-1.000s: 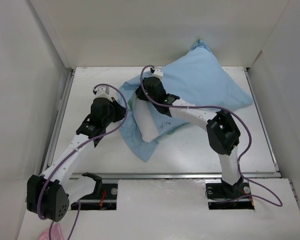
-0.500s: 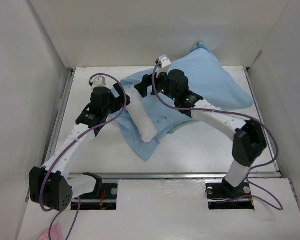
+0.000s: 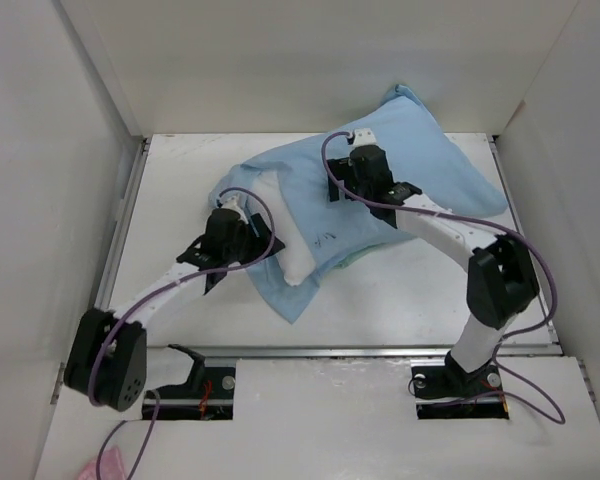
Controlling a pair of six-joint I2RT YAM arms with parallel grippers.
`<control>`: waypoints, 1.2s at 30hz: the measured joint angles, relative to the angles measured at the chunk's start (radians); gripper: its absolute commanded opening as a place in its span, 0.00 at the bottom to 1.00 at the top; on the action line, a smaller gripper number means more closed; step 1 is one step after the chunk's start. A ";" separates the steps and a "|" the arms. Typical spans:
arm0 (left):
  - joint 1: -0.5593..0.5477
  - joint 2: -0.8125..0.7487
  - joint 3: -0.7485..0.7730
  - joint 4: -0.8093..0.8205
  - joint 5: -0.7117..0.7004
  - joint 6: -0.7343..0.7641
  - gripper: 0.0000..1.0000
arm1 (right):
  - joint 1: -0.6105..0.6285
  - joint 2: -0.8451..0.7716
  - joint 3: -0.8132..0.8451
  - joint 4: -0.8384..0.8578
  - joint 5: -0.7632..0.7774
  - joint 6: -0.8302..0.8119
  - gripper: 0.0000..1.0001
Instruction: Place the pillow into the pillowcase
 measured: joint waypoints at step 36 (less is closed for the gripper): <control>0.201 -0.098 0.154 -0.177 -0.211 -0.009 1.00 | 0.296 0.163 0.292 -0.122 -0.100 -0.768 1.00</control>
